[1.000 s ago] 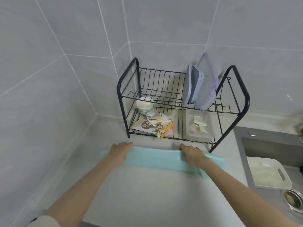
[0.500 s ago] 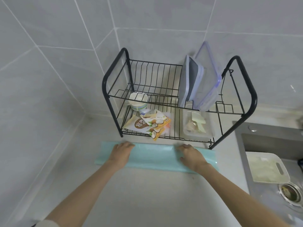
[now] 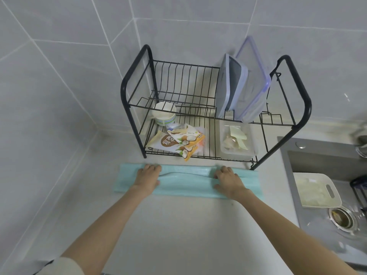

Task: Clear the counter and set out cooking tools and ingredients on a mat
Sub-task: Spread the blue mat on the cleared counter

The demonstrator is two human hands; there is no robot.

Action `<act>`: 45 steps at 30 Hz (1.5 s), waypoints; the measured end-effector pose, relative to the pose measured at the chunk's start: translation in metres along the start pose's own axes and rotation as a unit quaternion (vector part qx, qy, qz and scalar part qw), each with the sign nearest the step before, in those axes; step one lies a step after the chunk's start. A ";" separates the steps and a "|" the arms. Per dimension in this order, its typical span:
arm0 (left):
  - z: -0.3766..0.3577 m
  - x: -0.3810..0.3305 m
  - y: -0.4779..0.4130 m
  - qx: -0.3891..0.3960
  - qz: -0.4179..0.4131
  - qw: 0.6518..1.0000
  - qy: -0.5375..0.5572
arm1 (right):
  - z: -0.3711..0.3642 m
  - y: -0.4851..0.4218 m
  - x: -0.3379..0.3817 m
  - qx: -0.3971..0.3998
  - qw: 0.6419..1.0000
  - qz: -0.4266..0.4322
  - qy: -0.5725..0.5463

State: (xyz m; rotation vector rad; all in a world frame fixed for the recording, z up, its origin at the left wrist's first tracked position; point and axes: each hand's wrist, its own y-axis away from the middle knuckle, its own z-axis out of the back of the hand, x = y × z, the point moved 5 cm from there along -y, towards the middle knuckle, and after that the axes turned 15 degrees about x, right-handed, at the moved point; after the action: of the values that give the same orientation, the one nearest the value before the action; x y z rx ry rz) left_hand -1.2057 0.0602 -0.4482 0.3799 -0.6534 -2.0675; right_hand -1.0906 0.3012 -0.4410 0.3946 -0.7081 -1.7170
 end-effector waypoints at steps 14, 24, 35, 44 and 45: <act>-0.039 -0.001 0.095 -0.189 -0.112 0.975 -0.015 | -0.026 0.092 0.019 -0.117 0.992 0.045 -0.022; -0.058 0.012 0.156 -0.219 -0.159 0.961 0.060 | -0.063 0.160 0.045 -0.176 0.983 0.039 0.039; -0.108 0.025 0.176 -0.097 -0.136 0.982 0.088 | -0.117 0.178 0.052 -0.087 0.996 0.014 -0.033; -0.119 0.018 0.167 -0.061 -0.147 0.987 0.031 | -0.136 0.155 0.068 -0.035 0.997 0.044 0.046; -0.116 0.017 0.168 -0.069 -0.152 0.986 0.014 | -0.136 0.153 0.069 -0.036 0.997 0.047 0.058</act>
State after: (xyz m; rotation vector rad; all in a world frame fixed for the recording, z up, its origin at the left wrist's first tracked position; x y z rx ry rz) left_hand -1.0431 -0.0647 -0.4451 0.4497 -0.4529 -2.3775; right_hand -0.9116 0.1802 -0.4391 0.4009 -0.5691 -1.6119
